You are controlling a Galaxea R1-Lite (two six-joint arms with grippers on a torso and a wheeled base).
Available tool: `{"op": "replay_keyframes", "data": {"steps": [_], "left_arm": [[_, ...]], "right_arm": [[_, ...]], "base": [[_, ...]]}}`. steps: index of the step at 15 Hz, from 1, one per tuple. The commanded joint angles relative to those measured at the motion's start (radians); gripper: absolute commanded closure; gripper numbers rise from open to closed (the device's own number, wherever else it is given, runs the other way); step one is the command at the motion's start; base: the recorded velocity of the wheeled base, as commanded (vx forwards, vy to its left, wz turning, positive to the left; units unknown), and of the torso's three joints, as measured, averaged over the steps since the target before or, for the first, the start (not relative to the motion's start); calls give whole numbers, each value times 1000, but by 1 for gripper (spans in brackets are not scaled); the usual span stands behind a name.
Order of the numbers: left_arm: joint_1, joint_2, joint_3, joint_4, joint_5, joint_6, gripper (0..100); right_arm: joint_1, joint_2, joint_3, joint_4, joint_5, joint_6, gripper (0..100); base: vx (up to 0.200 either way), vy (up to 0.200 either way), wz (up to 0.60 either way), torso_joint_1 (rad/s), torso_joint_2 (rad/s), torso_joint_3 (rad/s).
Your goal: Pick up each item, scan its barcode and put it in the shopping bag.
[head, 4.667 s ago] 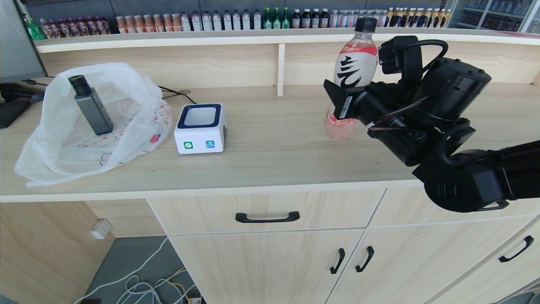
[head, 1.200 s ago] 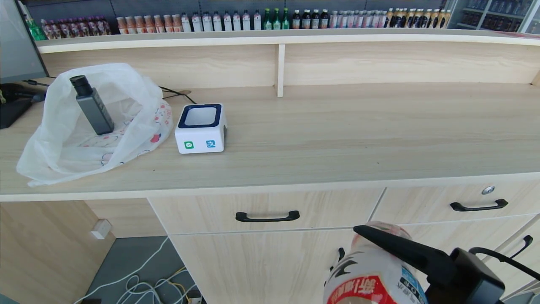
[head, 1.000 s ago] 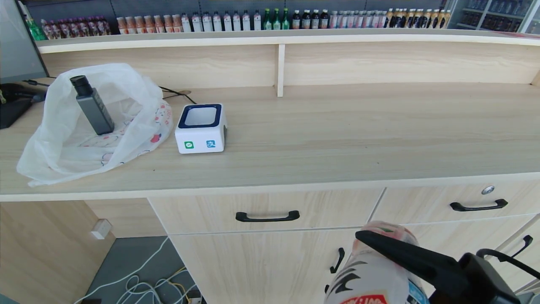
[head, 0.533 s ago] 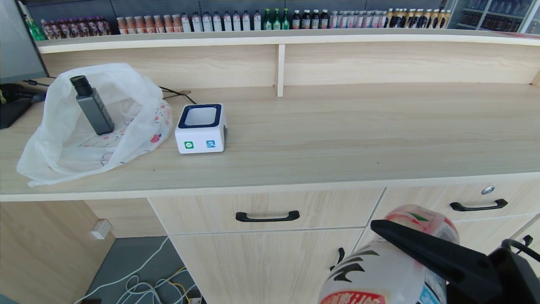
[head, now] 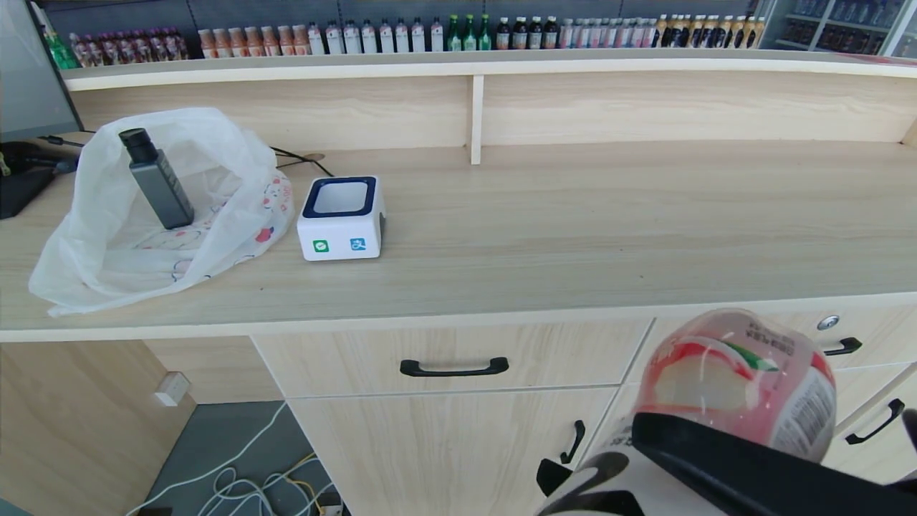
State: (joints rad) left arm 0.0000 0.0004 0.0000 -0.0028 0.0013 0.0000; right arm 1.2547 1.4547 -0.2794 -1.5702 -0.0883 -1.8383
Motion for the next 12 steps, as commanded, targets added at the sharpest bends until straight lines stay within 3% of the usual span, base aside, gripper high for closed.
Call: {"op": "replay_keyframes", "data": {"steps": [1,12], "left_arm": [[0,0,0,0,0,0,0],[0,0,0,0,0,0,0]], "right_arm": [[22,46,-58,-1,44,-47,100],[14,128,-170,-1,140,-91,100]], "base": [[0,0,0,0,0,0],[0,0,0,0,0,0]]}}
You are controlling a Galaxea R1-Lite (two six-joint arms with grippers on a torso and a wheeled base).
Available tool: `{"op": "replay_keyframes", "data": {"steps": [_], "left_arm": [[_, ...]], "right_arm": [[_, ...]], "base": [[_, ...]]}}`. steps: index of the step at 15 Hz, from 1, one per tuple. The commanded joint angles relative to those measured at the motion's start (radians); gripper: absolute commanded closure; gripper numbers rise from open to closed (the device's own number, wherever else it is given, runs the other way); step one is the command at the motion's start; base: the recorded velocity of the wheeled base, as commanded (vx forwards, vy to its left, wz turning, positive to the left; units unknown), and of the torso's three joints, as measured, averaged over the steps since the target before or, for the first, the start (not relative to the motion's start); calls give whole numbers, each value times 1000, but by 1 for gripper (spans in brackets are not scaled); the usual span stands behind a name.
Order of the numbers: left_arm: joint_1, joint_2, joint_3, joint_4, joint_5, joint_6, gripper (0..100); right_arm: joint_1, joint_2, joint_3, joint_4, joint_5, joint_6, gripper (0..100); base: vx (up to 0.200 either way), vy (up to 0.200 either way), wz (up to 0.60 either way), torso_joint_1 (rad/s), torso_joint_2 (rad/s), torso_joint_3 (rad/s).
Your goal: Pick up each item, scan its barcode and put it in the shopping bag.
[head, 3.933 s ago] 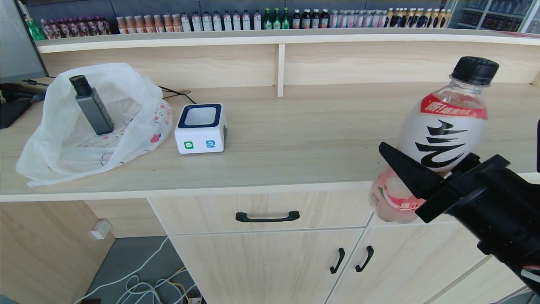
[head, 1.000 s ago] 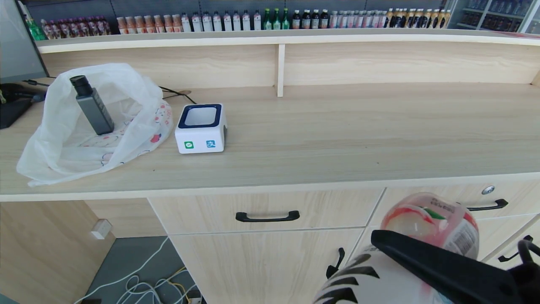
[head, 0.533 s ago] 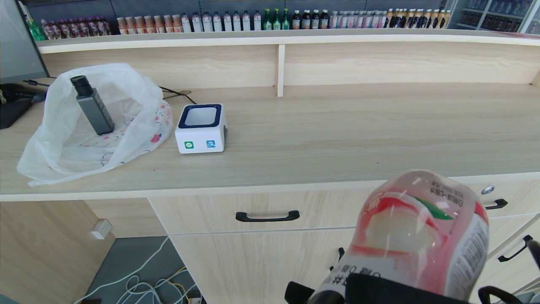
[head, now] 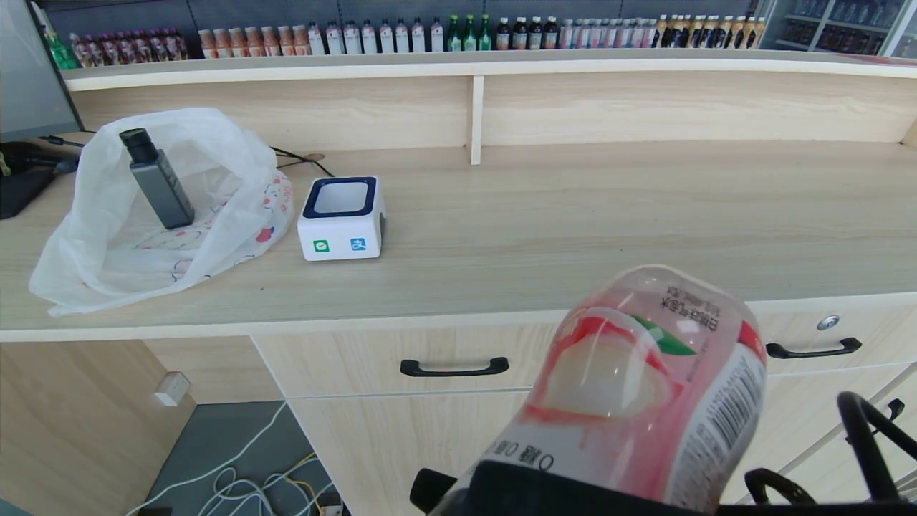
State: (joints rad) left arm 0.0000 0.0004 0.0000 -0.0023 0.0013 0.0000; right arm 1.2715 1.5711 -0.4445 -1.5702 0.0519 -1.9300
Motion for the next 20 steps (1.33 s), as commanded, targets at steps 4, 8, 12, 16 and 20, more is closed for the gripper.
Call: {"op": "replay_keyframes", "data": {"steps": [4,8,12,16,20], "left_arm": [[0,0,0,-1,-1,0,0],[0,0,0,-1,0,0,0],[0,0,0,-1,0,0,0],[0,0,0,-1,0,0,0],[0,0,0,-1,0,0,0]], "right_arm": [[-32,26,-30,-1,32,6,100],[-47,30,-39,-1,48,9,100],[-80,40,-39,-1,48,95,100],[-84,44,-39,-1,45,128,100],[-104,60,-31,-1,43,241,100]], "base": [[0,0,0,0,0,0],[0,0,0,0,0,0],[0,0,0,0,0,0],[0,0,0,0,0,0],[0,0,0,0,0,0]]}}
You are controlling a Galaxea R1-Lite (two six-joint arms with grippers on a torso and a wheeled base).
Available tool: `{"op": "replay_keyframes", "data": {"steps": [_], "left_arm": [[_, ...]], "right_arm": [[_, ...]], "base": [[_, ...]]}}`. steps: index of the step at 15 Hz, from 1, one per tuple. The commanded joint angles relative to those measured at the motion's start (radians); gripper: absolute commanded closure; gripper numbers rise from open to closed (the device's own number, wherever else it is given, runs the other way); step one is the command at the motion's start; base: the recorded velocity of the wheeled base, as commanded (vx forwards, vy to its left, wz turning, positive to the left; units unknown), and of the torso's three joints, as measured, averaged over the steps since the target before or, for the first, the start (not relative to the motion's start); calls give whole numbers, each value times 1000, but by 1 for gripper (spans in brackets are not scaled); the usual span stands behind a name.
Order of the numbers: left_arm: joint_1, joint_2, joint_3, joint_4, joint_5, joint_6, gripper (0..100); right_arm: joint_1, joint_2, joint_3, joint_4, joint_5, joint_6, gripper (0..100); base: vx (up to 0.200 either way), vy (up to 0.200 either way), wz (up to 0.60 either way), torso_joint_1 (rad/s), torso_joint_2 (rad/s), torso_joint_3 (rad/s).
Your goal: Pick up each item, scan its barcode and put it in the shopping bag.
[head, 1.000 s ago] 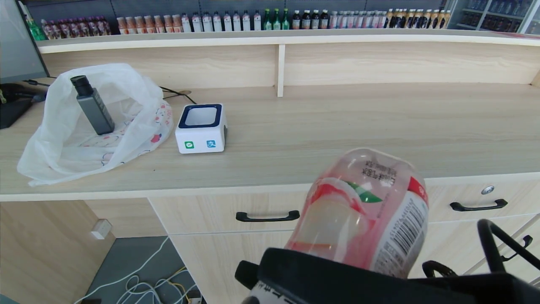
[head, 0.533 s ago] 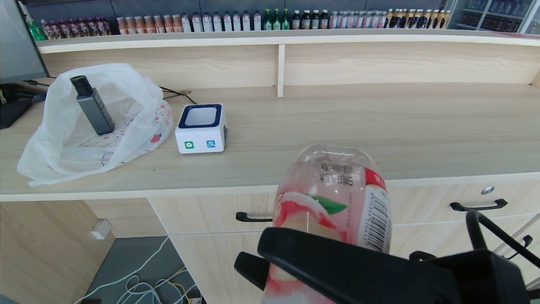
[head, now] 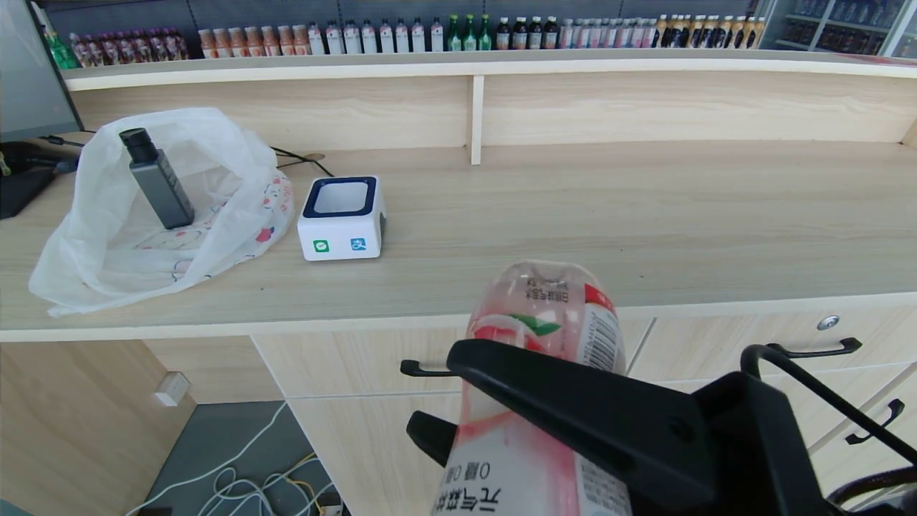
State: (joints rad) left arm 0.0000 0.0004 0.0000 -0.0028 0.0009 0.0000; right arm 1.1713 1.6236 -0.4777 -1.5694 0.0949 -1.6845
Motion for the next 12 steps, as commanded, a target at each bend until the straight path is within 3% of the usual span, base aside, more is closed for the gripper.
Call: {"op": "replay_keyframes", "data": {"steps": [1,7,12], "left_arm": [[0,0,0,0,1,0,0],[0,0,0,0,1,0,0],[0,0,0,0,1,0,0]], "right_arm": [[-13,18,7,-1,-1,68,100],[-35,107,-24,-1,-18,601,100],[-48,128,-27,-1,-146,809,100]], "base": [[0,0,0,0,0,0],[0,0,0,0,0,0],[0,0,0,0,0,0]]}}
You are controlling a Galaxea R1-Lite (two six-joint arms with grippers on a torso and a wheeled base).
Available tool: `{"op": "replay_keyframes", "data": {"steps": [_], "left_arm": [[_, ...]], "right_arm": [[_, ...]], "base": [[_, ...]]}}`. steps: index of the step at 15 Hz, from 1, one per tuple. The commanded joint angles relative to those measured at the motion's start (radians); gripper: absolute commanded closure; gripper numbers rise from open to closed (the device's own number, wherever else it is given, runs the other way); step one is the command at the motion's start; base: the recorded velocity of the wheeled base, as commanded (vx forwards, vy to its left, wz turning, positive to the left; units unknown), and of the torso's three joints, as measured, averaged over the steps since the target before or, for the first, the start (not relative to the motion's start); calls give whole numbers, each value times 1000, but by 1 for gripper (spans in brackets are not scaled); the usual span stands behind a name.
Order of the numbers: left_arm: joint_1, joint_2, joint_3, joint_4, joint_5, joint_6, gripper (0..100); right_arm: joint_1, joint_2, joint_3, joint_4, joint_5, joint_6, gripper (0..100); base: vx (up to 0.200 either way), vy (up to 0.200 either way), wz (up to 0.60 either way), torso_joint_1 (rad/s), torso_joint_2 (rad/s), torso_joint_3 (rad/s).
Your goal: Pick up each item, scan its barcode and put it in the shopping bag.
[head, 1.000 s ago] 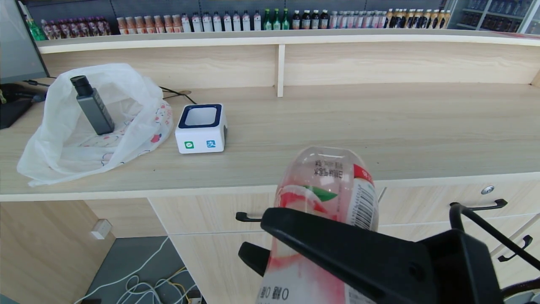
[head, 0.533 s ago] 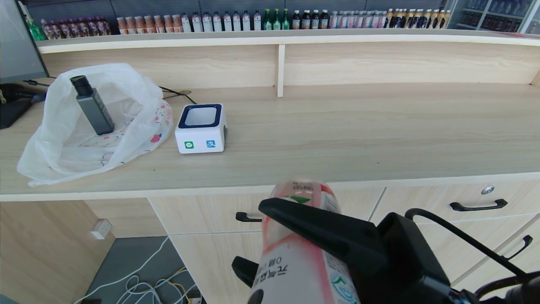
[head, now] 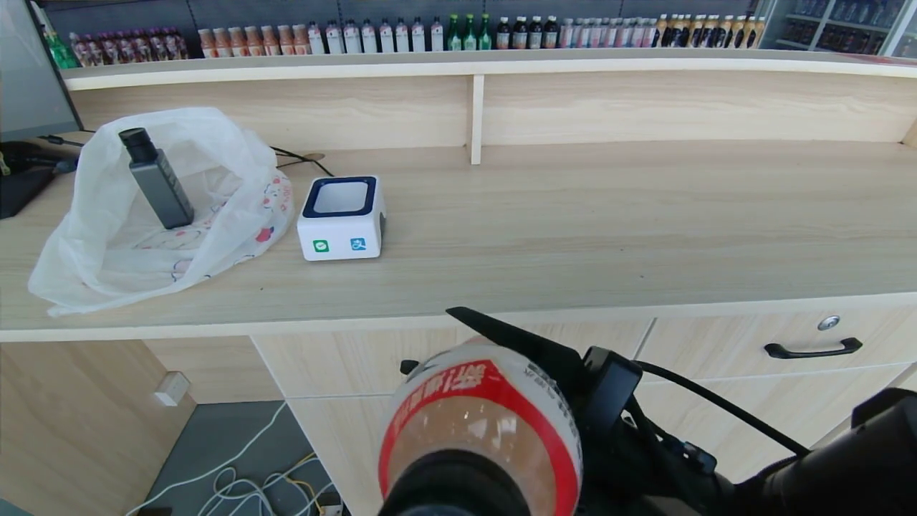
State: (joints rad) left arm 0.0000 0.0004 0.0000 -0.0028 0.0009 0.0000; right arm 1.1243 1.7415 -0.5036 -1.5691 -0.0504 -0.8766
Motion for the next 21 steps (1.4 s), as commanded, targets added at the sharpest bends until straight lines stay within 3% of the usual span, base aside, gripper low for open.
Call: {"op": "replay_keyframes", "data": {"steps": [1,8,9,12,16,18,21], "left_arm": [[0,0,0,0,1,0,0],[0,0,0,0,1,0,0],[0,0,0,0,1,0,0],[0,0,0,0,1,0,0],[0,0,0,0,1,0,0],[0,0,0,0,1,0,0],[0,0,0,0,1,0,0]], "right_arm": [[-1,10,0,-2,-2,44,100],[3,-5,-12,-2,-5,317,100],[3,16,-32,-2,-17,475,100],[-29,20,-138,4,-91,674,100],[-96,-13,-185,97,-88,735,100],[-284,-25,-220,139,-32,739,100],[-411,12,-277,161,53,777,100]], "base": [[0,0,0,0,0,0],[0,0,0,0,0,0],[0,0,0,0,0,0],[0,0,0,0,0,0],[0,0,0,0,0,0],[0,0,0,0,0,0],[0,0,0,0,0,0]]}}
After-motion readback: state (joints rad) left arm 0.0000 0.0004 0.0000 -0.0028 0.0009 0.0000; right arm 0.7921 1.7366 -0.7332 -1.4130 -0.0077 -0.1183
